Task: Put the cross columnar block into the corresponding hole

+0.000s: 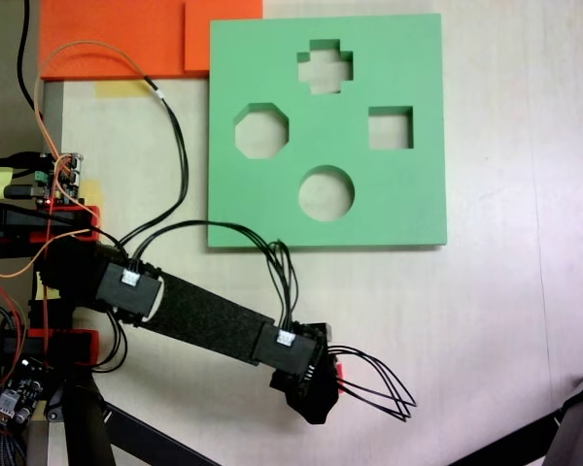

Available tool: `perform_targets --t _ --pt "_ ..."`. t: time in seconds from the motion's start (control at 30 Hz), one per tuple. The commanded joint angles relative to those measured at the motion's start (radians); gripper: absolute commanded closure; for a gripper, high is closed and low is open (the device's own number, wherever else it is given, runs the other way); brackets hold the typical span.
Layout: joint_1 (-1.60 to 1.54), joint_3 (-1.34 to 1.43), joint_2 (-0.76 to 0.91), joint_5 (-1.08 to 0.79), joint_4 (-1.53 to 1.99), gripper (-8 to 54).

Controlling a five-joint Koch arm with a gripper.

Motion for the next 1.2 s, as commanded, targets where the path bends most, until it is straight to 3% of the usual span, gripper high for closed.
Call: perform_targets --t 0.0,0.1,0.17,0.23,0.4,0.5,0.87,1.0,1.17 --pt "0.017 -0.021 0.003 0.043 -0.009 -6.6" --pt "0.009 0.017 -0.011 0.112 -0.009 -3.8" --pt "0.003 0.043 -0.011 0.155 -0.009 2.0" --pt "0.012 0.077 -0.011 0.178 -0.008 13.1" --pt "0.012 0.092 -0.026 0.198 0.069 18.5" --pt "0.014 0.091 0.014 0.31 0.163 24.2" --pt "-0.144 0.075 0.287 0.382 0.334 25.6" --pt "-0.302 0.054 0.422 0.508 0.339 25.7" --pt "-0.598 -0.061 0.463 0.73 0.333 26.4"
